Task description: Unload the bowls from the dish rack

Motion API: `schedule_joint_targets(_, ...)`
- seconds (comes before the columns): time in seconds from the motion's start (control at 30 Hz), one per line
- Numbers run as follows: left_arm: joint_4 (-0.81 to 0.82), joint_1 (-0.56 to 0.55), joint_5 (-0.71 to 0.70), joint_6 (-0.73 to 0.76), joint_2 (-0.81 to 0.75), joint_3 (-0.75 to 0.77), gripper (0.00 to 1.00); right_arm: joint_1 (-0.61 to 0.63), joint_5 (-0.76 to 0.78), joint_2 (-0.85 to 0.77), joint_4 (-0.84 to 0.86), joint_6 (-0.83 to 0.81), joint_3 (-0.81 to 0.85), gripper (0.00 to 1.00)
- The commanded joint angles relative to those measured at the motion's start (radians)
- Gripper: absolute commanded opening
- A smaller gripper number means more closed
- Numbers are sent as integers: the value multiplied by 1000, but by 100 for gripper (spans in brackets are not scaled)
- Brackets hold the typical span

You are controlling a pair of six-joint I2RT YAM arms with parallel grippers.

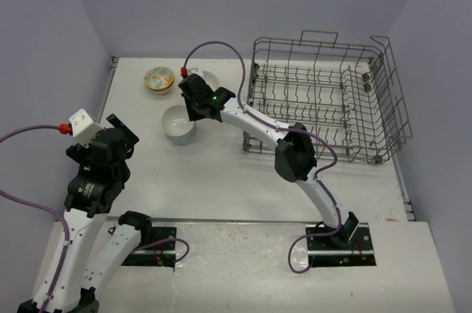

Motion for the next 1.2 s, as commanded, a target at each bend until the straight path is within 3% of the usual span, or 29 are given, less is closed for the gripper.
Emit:
schedule_joint_targets(0.0,46,8,-1,19,3,-6,100,16,3,-34,30,6,18,27)
schedule_joint_targets(0.1,46,8,-3,20,2,-6,100,16,6,-34,25,6,21,39)
schedule_joint_targets(0.3,55,8,6,28,8,-9,100,11,31,-95,14,-6,-26,41)
schedule_joint_targets(0.57,62,8,11,48,21,0,100,8,35,-307,16,-59,-98,59)
schedule_joint_targets(0.6,69,8,14,65,25,0,100,7,37,-377,14,-67,-135,60)
schedule_joint_targets(0.7,79,8,20,94,57,18,100,-12,69,-523,20,-90,-281,81)
schedule_joint_targets(0.73,76,8,19,106,70,42,100,-26,71,-646,36,-99,-337,94)
schedule_joint_targets(0.77,66,8,20,109,105,56,100,-61,74,-720,52,-105,-406,99)
schedule_joint_targets(0.9,69,8,89,167,192,133,100,-206,109,-1121,112,-136,-827,99)
schedule_joint_targets(1.0,122,8,161,247,222,159,100,-297,265,-1424,103,-164,-1033,99)
schedule_joint_targets(1.17,101,7,207,275,267,202,100,-305,517,-1788,-67,-179,-1155,99)
